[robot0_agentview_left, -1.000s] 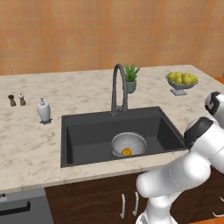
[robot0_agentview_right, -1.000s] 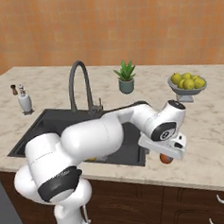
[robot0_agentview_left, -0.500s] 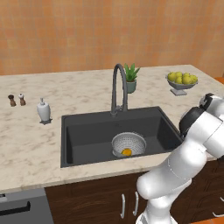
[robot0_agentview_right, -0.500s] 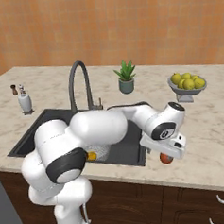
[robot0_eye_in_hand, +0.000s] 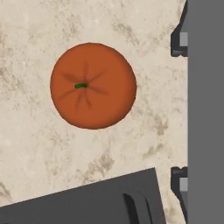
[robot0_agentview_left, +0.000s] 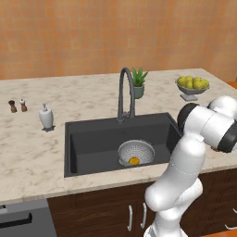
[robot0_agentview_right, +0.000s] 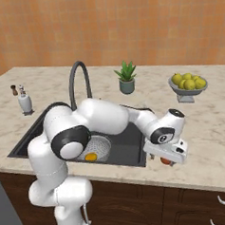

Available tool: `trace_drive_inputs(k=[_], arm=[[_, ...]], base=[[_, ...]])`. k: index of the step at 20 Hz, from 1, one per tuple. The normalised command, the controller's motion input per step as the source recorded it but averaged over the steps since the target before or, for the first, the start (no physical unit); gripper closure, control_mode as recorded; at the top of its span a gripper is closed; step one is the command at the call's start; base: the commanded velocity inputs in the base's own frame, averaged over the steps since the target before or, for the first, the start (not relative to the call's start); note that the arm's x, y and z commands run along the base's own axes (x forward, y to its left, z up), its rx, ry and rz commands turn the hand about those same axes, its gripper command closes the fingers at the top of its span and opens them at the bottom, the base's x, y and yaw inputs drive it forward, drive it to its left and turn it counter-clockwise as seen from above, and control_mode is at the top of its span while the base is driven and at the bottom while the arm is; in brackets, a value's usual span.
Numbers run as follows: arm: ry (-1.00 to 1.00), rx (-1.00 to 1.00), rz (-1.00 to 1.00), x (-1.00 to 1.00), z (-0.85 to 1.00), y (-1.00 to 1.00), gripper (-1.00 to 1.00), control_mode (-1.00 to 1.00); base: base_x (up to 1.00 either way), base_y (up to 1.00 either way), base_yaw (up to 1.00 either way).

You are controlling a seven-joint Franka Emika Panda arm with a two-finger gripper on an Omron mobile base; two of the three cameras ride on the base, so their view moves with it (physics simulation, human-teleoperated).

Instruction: Put the colander in the sink, put the tangerine, mango, orange in the colander, and turn on the sink faucet and pour water over the colander.

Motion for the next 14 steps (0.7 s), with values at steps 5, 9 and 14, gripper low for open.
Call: trace_drive_inputs(k=[5,9,14], arm=[[0.0,0.0,0.0,0.17,-0.16,-0.17,-1.0,-1.0],[0.0,0.0,0.0,0.3,-0.01,-0.01,-1.0,-1.0],[0.0,0.0,0.0,0.26,-0.14,-0.05,-1.0,-1.0]], base=[[0.0,0.0,0.0],[0.0,0.0,0.0],[0.0,0.0,0.0]])
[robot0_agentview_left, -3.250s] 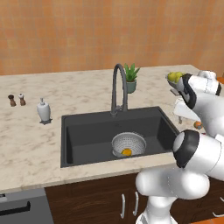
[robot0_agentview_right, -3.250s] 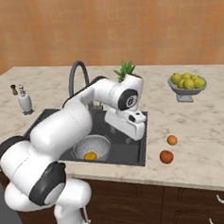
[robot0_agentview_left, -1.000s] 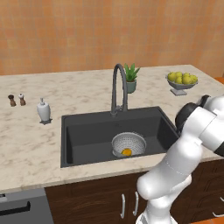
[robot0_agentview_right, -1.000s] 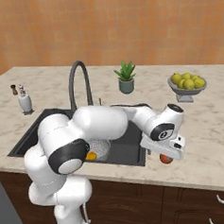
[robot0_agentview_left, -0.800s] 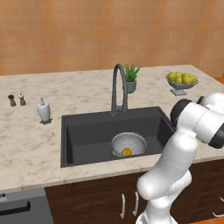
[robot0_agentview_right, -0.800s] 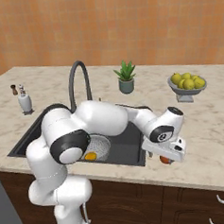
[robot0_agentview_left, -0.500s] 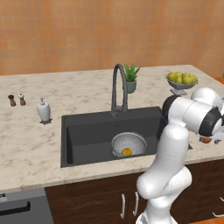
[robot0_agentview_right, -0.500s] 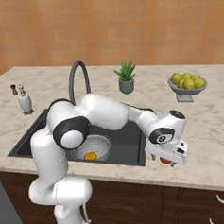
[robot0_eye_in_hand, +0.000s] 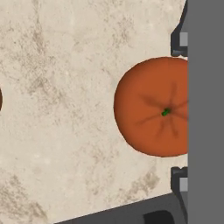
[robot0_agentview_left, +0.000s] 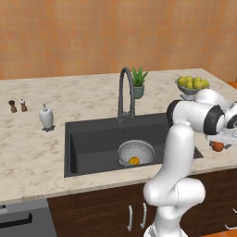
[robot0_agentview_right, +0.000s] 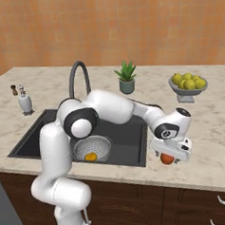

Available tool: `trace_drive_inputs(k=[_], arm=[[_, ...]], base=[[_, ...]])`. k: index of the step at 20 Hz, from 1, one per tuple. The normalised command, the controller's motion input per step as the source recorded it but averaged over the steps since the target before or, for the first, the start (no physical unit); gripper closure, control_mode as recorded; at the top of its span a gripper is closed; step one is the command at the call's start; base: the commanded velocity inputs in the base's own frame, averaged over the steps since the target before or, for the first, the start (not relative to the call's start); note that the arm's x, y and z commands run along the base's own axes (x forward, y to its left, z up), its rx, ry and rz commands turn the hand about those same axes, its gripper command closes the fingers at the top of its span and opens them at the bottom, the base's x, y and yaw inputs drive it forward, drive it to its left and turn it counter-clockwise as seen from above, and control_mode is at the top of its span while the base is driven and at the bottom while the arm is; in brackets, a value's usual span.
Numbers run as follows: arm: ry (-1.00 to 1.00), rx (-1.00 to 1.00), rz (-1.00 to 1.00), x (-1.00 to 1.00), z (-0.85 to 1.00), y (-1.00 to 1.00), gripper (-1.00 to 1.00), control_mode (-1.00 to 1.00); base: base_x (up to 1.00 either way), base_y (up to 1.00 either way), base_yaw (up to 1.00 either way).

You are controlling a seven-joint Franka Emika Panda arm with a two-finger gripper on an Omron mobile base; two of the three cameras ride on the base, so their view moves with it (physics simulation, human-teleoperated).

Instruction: Put the colander in the sink, put the tangerine, mango, orange in the colander, and turn on the sink faucet and pour water over the colander.

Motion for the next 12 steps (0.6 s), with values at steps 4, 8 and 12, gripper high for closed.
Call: trace_drive_inputs(k=[4,8,12], arm=[[0.0,0.0,0.0,0.13,-0.22,-0.04,-1.0,-1.0],[0.0,0.0,-0.04,0.0,-0.07,0.11,1.0,-1.0],[0.03,0.0,-0.06,0.0,-0.08,0.19,1.0,-1.0]], base=[[0.0,0.0,0.0],[0.0,0.0,0.0],[0.0,0.0,0.0]])
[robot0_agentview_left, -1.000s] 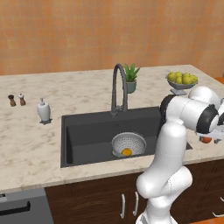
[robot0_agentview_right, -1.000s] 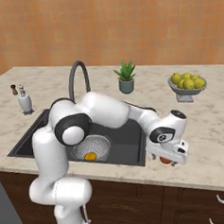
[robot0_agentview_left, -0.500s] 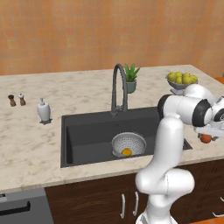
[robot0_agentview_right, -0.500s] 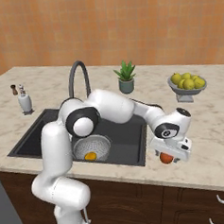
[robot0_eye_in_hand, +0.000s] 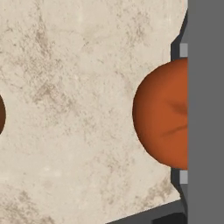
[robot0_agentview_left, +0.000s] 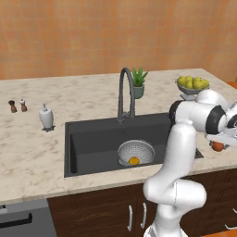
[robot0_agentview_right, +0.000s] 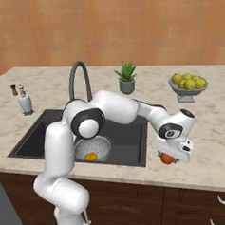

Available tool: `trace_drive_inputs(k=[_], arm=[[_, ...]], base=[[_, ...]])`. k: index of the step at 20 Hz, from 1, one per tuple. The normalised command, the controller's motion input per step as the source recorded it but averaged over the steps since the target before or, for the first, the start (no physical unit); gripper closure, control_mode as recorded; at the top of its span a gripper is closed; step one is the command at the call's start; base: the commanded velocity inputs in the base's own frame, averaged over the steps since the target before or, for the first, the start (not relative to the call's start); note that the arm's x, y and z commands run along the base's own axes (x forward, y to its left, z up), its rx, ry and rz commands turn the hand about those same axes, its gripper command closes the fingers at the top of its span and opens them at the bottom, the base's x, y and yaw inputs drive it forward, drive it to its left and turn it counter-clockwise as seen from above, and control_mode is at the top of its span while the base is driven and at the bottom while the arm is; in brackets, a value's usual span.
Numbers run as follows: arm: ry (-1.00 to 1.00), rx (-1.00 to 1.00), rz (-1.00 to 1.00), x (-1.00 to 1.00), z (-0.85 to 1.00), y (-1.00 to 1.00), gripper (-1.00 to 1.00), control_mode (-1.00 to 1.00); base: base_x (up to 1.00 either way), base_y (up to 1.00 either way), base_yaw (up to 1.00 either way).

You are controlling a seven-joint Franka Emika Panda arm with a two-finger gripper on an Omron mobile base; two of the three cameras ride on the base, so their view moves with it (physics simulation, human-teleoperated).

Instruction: Put the colander in the sink, put the tangerine, mango, orange in the colander, and turn on the sink faucet and pour water over the colander.

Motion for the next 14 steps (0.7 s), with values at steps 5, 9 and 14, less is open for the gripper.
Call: trace_drive_inputs(k=[5,9,14], arm=[[0.0,0.0,-0.04,-0.17,0.1,0.35,1.0,-1.0],[0.0,0.0,0.0,-0.31,0.84,0.75,1.0,-1.0],[-0.01,0.01,-0.09,0.04,0.46,0.76,1.0,-1.0]], base=[[0.0,0.0,0.0],[0.0,0.0,0.0],[0.0,0.0,0.0]])
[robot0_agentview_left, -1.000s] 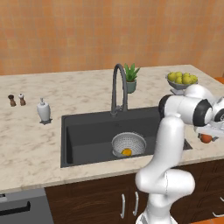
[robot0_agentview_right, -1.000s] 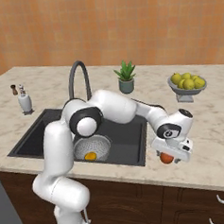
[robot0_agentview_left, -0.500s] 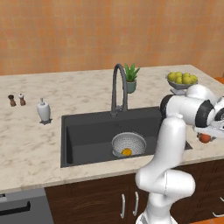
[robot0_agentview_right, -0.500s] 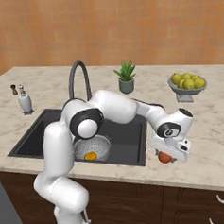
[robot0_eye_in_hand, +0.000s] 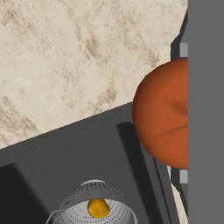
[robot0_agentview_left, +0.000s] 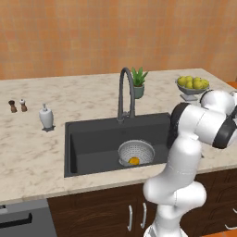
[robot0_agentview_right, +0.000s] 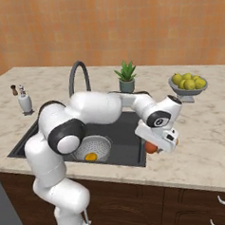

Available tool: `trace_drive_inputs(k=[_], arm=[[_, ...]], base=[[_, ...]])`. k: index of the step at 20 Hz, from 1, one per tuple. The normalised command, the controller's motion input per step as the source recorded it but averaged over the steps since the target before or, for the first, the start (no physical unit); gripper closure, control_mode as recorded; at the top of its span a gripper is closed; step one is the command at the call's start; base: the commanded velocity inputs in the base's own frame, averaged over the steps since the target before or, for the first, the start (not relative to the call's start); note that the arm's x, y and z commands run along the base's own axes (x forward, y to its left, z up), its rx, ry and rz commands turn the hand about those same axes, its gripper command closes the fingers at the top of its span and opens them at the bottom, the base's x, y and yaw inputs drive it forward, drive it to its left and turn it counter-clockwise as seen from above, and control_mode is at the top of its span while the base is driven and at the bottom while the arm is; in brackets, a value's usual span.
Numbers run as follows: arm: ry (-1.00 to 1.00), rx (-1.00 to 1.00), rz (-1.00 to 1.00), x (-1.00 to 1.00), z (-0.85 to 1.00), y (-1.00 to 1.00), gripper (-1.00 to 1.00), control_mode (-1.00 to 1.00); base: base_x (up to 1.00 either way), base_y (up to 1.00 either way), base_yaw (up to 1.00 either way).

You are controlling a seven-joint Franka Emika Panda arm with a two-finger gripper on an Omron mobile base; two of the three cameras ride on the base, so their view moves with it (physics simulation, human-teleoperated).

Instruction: Put the colander in the sink, put the tangerine, mango, orange in the colander, and turn on the sink faucet and pour water over the colander.

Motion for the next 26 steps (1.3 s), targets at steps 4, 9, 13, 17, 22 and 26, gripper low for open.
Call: trace_drive_inputs(k=[4,9,13,17,22,26], arm=[[0.0,0.0,-0.2,0.07,0.01,0.73,1.0,-1.0],[0.0,0.0,-0.24,0.11,0.0,0.83,1.0,-1.0],[0.06,0.03,-0.2,0.46,0.0,0.72,1.0,-1.0],[0.09,0.11,-0.15,0.55,0.0,0.54,1.0,-1.0],[0.13,0.15,-0.08,0.56,-0.03,0.35,1.0,-1.0],[0.07,0.12,-0.05,0.27,-0.19,0.52,1.0,-1.0]], base=[[0.0,0.0,0.0],[0.0,0.0,0.0],[0.0,0.0,0.0],[0.0,0.0,0.0],[0.0,0.0,0.0],[0.0,0.0,0.0]])
